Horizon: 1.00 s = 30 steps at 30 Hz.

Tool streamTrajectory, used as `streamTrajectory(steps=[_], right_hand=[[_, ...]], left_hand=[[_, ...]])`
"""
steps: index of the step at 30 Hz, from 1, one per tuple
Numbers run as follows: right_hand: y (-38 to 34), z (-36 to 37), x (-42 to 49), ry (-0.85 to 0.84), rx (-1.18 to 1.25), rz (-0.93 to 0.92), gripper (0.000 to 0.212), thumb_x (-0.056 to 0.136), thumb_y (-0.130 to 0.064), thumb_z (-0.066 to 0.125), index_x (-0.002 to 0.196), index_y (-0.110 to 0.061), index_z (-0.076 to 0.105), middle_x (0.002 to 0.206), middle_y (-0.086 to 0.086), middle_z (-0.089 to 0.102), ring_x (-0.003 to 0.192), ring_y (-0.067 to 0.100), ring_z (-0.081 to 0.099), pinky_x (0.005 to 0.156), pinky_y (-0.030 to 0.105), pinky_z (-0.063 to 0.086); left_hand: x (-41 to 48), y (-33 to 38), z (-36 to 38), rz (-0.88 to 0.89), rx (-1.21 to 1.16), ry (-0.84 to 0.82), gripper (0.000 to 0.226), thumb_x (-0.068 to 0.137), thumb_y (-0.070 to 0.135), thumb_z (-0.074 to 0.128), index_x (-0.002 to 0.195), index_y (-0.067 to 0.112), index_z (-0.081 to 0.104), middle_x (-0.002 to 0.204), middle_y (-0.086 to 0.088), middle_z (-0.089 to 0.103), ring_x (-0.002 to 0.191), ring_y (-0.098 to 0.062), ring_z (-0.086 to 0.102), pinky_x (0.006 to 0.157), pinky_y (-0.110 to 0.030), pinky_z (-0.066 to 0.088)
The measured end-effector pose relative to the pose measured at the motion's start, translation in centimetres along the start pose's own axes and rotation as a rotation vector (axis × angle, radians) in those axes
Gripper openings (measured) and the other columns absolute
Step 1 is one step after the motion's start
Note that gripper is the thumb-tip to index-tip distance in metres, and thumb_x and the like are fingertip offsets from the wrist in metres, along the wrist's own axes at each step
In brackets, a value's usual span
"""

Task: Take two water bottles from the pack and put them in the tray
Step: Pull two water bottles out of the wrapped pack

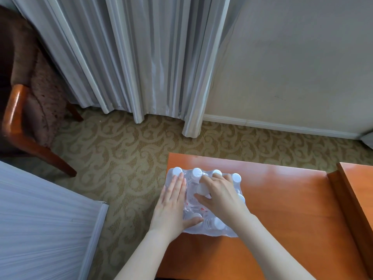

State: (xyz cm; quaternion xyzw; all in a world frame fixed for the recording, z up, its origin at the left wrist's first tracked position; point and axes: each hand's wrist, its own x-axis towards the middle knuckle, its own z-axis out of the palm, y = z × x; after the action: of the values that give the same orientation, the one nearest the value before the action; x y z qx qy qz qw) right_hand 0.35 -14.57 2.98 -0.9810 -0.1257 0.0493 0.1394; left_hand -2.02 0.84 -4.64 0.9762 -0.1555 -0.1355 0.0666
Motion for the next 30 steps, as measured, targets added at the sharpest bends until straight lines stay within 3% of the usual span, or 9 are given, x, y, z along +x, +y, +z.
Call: streamTrajectory(steps=[2, 6, 9, 13, 16, 20, 23, 27, 30], right_hand=[[-0.4, -2.3, -0.7, 0.040, 0.032, 0.006, 0.025, 0.082, -0.035, 0.061, 0.082, -0.012, 0.053, 0.066, 0.000, 0.051, 0.074, 0.022, 0.043, 0.075, 0.034, 0.033], [-0.8, -6.7, -2.1, 0.161, 0.129, 0.035, 0.024, 0.078, -0.034, 0.068, 0.078, -0.015, 0.054, 0.062, -0.011, 0.043, 0.066, 0.009, 0.035, 0.073, 0.028, 0.035], [-1.1, -9.3, -2.5, 0.209, 0.122, 0.033, 0.029, 0.078, -0.036, 0.069, 0.073, -0.014, 0.050, 0.057, -0.013, 0.038, 0.067, 0.011, 0.037, 0.074, 0.027, 0.032], [-1.1, -10.9, -2.6, 0.182, 0.081, 0.021, 0.031, 0.080, -0.041, 0.065, 0.074, -0.015, 0.049, 0.063, -0.004, 0.047, 0.071, 0.018, 0.042, 0.076, 0.028, 0.031], [-1.5, -11.4, -2.6, 0.159, 0.099, 0.018, 0.031, 0.079, -0.042, 0.064, 0.071, -0.019, 0.044, 0.065, -0.004, 0.046, 0.071, 0.020, 0.042, 0.079, 0.031, 0.035], [-2.5, -11.8, -2.0, 0.136, 0.160, 0.017, 0.035, 0.075, -0.043, 0.067, 0.070, -0.020, 0.041, 0.066, -0.002, 0.044, 0.070, 0.024, 0.041, 0.078, 0.032, 0.037], [-2.9, -12.0, -1.8, 0.149, 0.204, 0.038, 0.039, 0.072, -0.042, 0.069, 0.067, -0.018, 0.039, 0.065, -0.002, 0.041, 0.070, 0.026, 0.042, 0.075, 0.032, 0.038], [-3.2, -12.2, -1.8, 0.170, 0.197, -0.011, 0.035, 0.072, -0.039, 0.071, 0.068, -0.017, 0.045, 0.060, -0.008, 0.039, 0.071, 0.018, 0.040, 0.072, 0.031, 0.031], [-3.1, -12.1, -2.3, 0.193, 0.336, 0.004, 0.028, 0.072, -0.039, 0.073, 0.078, -0.022, 0.051, 0.065, -0.015, 0.046, 0.077, 0.013, 0.046, 0.074, 0.029, 0.035]], left_hand=[[0.0, 0.2, -0.3, 0.010, -0.020, 0.031, 0.110, 0.070, 0.083, 0.022, 0.146, 0.005, 0.027, 0.157, -0.009, 0.021, 0.145, -0.025, 0.019, 0.112, -0.044, 0.029], [0.2, 0.0, -0.2, -0.004, -0.100, -0.040, 0.117, 0.065, 0.088, 0.015, 0.148, 0.013, -0.015, 0.158, 0.002, -0.022, 0.143, -0.017, -0.026, 0.117, -0.037, -0.004], [0.4, 0.2, -1.2, -0.007, -0.135, -0.108, 0.121, 0.060, 0.090, 0.020, 0.145, 0.015, -0.023, 0.157, 0.003, -0.028, 0.141, -0.014, -0.031, 0.116, -0.040, -0.010], [0.8, 0.7, -6.6, -0.027, -0.512, -0.169, 0.122, 0.060, 0.081, 0.055, 0.152, 0.024, -0.001, 0.161, 0.007, 0.004, 0.148, -0.012, -0.008, 0.117, -0.044, -0.011], [0.5, 1.5, -11.2, 0.007, -0.794, -0.093, 0.113, 0.054, 0.073, 0.068, 0.148, 0.039, 0.015, 0.155, 0.013, 0.027, 0.146, -0.012, 0.011, 0.118, -0.039, 0.007], [0.2, 4.1, -14.7, 0.146, -0.968, 0.006, 0.054, 0.063, 0.040, 0.078, 0.110, 0.051, 0.054, 0.112, 0.029, 0.057, 0.116, -0.003, 0.050, 0.098, -0.027, 0.043], [0.3, 4.9, -15.0, 0.158, -1.047, 0.099, 0.037, 0.071, 0.015, 0.076, 0.074, 0.045, 0.056, 0.081, 0.018, 0.057, 0.079, 0.006, 0.053, 0.069, -0.010, 0.044], [0.4, 4.8, -14.2, 0.166, -1.049, 0.156, 0.028, 0.072, 0.010, 0.070, 0.072, 0.035, 0.057, 0.076, 0.014, 0.056, 0.068, 0.006, 0.050, 0.062, -0.013, 0.043], [0.5, 4.6, -14.0, 0.124, -1.058, 0.227, 0.018, 0.072, 0.025, 0.067, 0.073, 0.041, 0.059, 0.076, 0.021, 0.060, 0.069, 0.004, 0.054, 0.061, -0.013, 0.043]])
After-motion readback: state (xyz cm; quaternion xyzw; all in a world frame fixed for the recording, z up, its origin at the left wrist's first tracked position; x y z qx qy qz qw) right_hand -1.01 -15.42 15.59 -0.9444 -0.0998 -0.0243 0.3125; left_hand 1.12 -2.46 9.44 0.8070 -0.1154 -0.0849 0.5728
